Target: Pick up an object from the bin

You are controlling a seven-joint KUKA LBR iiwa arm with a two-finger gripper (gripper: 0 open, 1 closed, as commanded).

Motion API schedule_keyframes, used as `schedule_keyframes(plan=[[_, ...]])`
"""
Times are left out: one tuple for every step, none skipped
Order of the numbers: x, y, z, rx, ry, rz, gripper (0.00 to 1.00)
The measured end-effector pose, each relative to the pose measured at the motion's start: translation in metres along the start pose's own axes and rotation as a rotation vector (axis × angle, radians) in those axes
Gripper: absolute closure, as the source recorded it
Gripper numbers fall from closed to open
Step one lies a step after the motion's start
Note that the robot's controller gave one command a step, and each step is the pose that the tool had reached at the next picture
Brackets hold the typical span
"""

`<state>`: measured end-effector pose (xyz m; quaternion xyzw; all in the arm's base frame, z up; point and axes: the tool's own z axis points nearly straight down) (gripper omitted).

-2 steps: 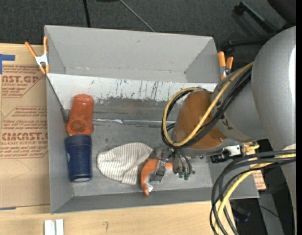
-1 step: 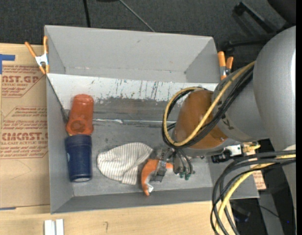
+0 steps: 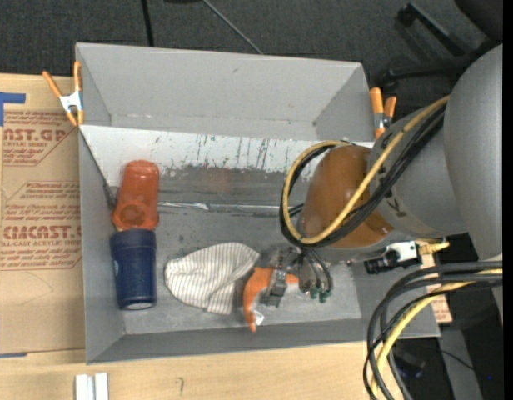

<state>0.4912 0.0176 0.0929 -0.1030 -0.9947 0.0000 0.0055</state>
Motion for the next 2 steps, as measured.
schedule_keyframes(plan=[[-0.0029, 0.0009, -0.0162, -0.003, -0.011, 0.000, 1.00], [-0.0032, 0.0010, -0.0241, -0.003, -0.013, 0.000, 1.00]])
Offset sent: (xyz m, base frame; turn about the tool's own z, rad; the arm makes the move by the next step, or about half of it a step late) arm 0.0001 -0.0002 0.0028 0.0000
